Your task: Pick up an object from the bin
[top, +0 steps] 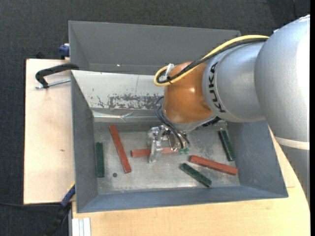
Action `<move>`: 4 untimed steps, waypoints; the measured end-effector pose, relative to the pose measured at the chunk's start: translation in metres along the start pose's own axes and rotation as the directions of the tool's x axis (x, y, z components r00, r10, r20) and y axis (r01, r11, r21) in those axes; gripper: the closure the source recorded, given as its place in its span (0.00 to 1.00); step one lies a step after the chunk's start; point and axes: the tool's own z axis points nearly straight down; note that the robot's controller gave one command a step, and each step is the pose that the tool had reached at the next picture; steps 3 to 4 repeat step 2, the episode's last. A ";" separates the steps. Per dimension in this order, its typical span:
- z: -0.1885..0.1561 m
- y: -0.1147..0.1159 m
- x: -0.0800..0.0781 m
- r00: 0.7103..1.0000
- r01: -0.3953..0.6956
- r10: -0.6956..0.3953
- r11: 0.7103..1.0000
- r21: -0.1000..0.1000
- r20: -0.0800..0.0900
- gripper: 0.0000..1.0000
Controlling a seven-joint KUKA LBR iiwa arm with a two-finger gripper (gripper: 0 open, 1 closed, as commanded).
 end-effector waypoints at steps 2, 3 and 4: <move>-0.153 0.000 0.007 0.988 0.151 -0.151 0.988 0.000 0.006 1.00; -0.153 0.000 0.007 0.988 0.151 -0.151 0.988 0.000 0.006 1.00; -0.153 0.000 0.007 0.988 0.151 -0.151 0.988 0.000 0.006 1.00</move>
Offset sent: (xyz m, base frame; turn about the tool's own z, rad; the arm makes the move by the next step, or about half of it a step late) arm -0.0088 -0.0022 0.1511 -0.1519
